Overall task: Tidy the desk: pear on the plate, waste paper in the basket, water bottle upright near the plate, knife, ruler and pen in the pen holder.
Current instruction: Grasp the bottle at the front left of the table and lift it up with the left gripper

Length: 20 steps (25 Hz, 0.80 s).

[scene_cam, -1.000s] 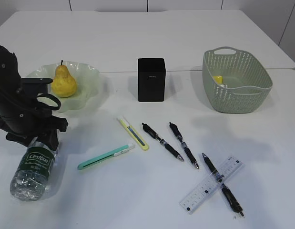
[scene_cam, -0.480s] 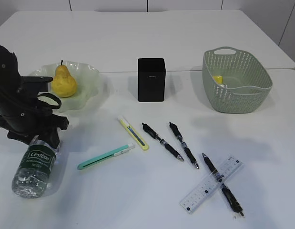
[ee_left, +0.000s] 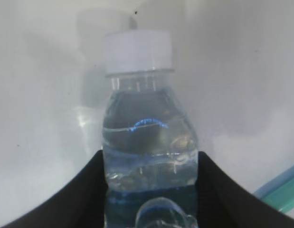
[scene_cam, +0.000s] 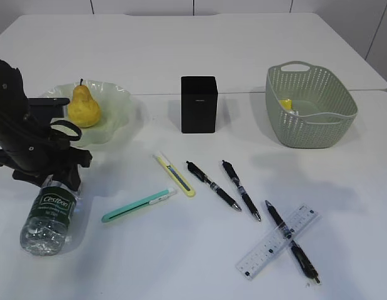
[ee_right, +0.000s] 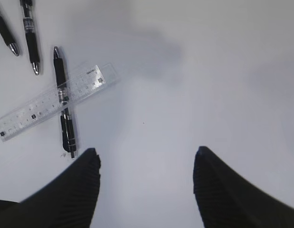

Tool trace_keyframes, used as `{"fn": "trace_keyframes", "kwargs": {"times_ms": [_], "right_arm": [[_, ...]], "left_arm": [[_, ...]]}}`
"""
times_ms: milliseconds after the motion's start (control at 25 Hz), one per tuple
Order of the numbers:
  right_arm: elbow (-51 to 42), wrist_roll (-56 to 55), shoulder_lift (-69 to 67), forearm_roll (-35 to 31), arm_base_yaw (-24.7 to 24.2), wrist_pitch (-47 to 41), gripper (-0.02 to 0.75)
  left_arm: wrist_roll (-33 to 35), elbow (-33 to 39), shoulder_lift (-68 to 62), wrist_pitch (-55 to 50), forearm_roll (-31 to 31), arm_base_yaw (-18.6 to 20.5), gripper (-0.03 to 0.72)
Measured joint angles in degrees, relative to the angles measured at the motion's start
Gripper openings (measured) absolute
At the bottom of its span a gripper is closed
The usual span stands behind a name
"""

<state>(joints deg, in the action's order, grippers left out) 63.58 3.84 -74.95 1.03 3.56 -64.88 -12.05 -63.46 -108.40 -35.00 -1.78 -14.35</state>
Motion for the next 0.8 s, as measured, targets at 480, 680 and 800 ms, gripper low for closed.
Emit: {"fn": "trace_keyframes", "kwargs": {"times_ms": [480, 680, 800], "right_arm": [[0.0, 0.0, 0.0, 0.0, 0.0, -0.7, 0.483], [-0.1, 0.0, 0.0, 0.0, 0.0, -0.9, 0.471], [-0.2, 0.0, 0.0, 0.0, 0.0, -1.0, 0.471]], "left_arm": [[0.0, 0.4, 4.5, 3.6, 1.8, 0.0, 0.347], [0.0, 5.4, 9.2, 7.8, 2.9, 0.0, 0.347], [0.0, 9.3, 11.9, 10.1, 2.9, 0.0, 0.347]]}}
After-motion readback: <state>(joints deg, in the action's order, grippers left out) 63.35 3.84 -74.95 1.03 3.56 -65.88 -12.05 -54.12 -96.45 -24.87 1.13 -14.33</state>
